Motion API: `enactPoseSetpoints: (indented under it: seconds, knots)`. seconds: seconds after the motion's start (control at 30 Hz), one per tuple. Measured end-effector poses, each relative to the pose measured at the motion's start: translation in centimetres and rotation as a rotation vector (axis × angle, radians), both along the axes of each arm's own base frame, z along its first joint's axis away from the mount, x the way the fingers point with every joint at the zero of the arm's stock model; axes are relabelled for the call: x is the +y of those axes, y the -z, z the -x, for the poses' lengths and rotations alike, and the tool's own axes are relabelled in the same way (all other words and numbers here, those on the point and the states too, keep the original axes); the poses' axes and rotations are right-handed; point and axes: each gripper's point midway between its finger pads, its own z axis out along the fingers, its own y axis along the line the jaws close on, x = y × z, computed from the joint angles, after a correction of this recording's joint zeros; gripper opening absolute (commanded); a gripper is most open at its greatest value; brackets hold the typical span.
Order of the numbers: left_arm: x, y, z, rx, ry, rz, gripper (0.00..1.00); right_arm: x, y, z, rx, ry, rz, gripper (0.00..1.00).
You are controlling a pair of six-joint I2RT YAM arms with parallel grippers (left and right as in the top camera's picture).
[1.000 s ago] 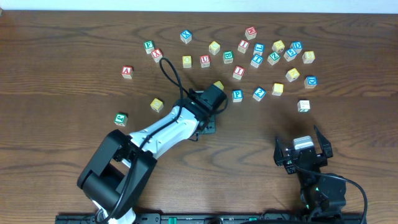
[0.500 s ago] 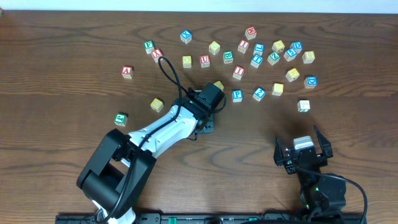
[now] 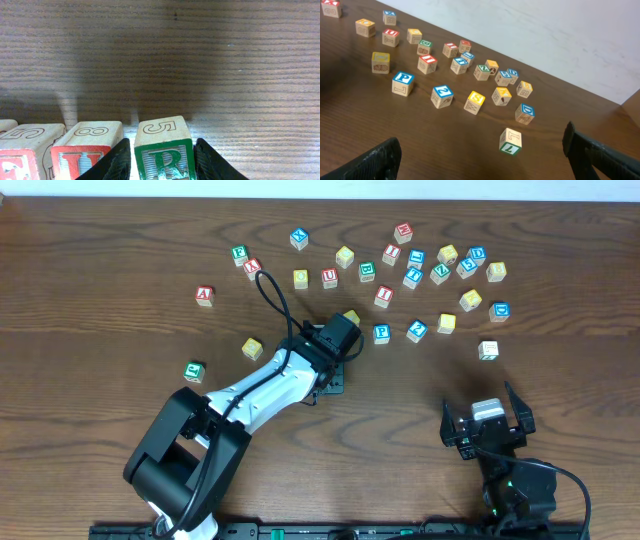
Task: Spell out NEURIPS
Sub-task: 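Open the left gripper and raise it off the green R block, then move the left gripper left toward the green block near the row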
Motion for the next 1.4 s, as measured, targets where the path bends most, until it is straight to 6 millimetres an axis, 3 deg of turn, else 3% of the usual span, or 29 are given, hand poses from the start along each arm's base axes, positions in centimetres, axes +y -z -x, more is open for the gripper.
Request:
enactPoseSetpoints:
  seconds: [1.0, 1.17, 1.4]
  knots:
    - [0.0, -0.9, -0.3, -0.03, 0.033, -0.002, 0.4, 0.0, 0.0, 0.0, 0.0, 0.0, 0.0, 0.99]
    - [-0.1, -2.7, -0.7, -0.076, 0.055, 0.014, 0.44, 0.0, 0.0, 0.0, 0.0, 0.0, 0.0, 0.99]
    - [-0.2, -7.3, -1.4, -0.192, 0.07, 0.063, 0.53, 0.0, 0.0, 0.0, 0.0, 0.0, 0.0, 0.99]
